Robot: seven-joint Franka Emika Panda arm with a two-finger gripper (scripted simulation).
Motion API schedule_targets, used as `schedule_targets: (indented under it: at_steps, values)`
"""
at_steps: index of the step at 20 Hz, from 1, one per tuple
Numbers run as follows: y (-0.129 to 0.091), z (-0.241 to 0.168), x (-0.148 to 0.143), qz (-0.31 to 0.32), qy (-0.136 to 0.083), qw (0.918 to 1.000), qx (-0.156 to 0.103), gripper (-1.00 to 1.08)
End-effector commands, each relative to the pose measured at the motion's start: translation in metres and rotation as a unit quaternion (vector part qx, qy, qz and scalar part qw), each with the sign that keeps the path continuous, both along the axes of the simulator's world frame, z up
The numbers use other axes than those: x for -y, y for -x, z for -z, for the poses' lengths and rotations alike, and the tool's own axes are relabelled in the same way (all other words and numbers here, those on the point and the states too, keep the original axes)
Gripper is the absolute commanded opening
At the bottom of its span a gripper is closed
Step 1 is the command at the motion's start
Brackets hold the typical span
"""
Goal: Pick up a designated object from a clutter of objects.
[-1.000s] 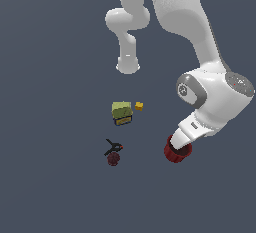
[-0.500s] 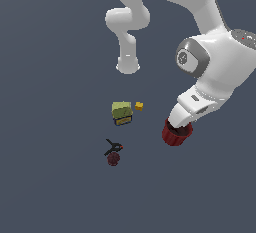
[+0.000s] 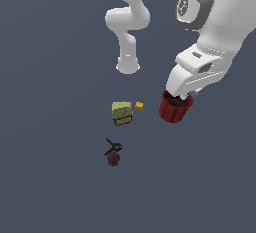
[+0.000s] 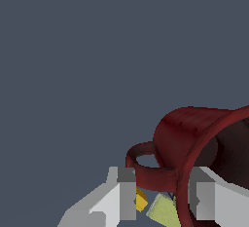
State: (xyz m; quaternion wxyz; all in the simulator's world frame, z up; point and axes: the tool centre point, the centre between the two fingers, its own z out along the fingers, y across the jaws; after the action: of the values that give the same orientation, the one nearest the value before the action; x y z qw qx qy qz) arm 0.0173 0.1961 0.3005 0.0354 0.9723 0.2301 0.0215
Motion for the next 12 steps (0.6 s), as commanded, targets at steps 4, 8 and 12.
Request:
schedule_targets:
  at_steps: [4, 8, 12]
  values:
    - [0.024, -0.061, 0.014, 0.0, -0.001, 1.0, 0.002, -1.0]
    - [0.038, -0.099, 0.022, 0.0, -0.001, 1.0, 0.002, -1.0]
    - [0.05, -0.131, 0.029, 0.0, -0.001, 1.0, 0.002, -1.0]
